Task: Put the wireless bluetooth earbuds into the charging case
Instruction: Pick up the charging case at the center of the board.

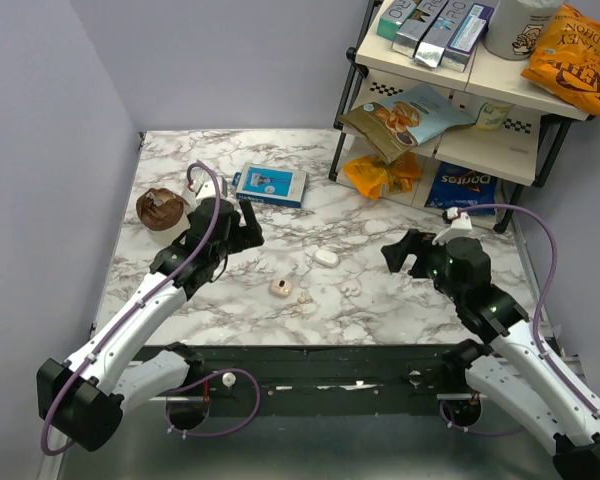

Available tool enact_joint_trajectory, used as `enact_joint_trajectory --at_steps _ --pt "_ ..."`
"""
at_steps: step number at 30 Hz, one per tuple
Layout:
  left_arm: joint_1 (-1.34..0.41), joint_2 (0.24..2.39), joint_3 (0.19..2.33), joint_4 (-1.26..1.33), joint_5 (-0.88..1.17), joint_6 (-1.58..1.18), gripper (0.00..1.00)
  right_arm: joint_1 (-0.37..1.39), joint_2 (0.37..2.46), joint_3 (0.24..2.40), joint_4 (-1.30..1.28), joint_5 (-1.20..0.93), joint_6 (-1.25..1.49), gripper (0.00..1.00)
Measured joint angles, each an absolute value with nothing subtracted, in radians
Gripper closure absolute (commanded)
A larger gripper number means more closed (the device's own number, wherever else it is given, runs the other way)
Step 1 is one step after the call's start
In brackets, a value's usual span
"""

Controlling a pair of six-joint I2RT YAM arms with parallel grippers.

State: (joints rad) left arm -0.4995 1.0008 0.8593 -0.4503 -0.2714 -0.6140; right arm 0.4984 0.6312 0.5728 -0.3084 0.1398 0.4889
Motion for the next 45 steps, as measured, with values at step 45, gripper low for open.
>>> enact_joint_trajectory --at_steps 45 --pt "-0.742 1.589 1.0 -0.577 -0.122 -0.434 0.07 0.498 0.698 0.55 -0.29 -0.078 0.448 0.0"
